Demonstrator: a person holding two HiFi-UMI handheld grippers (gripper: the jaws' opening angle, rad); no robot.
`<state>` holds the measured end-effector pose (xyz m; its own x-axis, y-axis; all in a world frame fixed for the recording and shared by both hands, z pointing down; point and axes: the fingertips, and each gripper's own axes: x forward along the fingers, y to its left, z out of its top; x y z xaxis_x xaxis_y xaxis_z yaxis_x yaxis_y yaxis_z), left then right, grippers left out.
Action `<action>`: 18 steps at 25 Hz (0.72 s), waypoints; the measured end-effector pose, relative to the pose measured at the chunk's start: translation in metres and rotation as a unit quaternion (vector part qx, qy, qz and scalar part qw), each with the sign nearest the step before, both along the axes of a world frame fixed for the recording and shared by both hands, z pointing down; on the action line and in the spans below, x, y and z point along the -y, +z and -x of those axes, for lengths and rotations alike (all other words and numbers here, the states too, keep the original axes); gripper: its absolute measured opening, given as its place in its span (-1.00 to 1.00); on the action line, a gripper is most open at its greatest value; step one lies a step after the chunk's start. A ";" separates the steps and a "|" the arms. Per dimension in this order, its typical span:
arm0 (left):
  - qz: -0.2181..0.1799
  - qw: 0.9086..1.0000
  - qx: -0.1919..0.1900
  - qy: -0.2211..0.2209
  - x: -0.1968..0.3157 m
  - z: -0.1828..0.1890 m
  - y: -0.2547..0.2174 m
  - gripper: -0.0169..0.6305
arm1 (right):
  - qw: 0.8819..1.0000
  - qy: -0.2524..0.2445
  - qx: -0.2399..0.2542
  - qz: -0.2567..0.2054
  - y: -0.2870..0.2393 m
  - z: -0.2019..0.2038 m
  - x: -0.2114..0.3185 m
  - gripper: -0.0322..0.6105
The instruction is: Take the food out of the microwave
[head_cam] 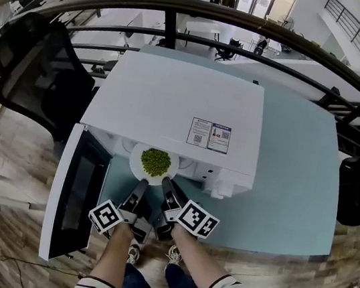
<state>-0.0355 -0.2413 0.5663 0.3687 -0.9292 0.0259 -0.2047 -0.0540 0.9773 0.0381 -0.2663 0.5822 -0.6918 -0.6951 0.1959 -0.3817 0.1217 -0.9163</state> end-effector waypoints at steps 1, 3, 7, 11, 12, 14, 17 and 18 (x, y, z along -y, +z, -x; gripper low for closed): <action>0.000 1.000 0.001 -0.002 -0.005 -0.001 0.001 -0.84 | 1.000 -0.004 0.000 0.001 0.000 -0.001 -0.004 -0.69; 0.001 1.000 -0.002 -0.006 -0.014 -0.005 0.000 -0.84 | 1.000 -0.010 0.003 0.004 -0.001 -0.005 -0.013 -0.69; -0.003 1.000 -0.007 -0.010 -0.032 -0.012 -0.003 -0.84 | 1.000 -0.016 0.010 0.003 -0.006 -0.013 -0.030 -0.70; -0.012 1.000 -0.016 -0.005 -0.051 -0.020 -0.012 -0.84 | 1.000 -0.014 0.014 -0.002 -0.015 -0.021 -0.049 -0.70; -0.013 1.000 -0.018 -0.002 -0.057 -0.022 -0.016 -0.84 | 1.000 -0.011 0.015 -0.003 -0.019 -0.022 -0.056 -0.70; -0.017 1.000 -0.019 0.009 -0.070 -0.026 -0.026 -0.84 | 1.000 -0.003 0.017 -0.004 -0.029 -0.026 -0.070 -0.71; -0.024 0.999 -0.015 0.033 -0.090 -0.030 -0.040 -0.84 | 1.000 0.012 0.019 -0.010 -0.045 -0.031 -0.092 -0.71; -0.025 0.999 -0.015 0.039 -0.097 -0.031 -0.043 -0.84 | 1.000 0.017 0.019 -0.013 -0.050 -0.033 -0.099 -0.71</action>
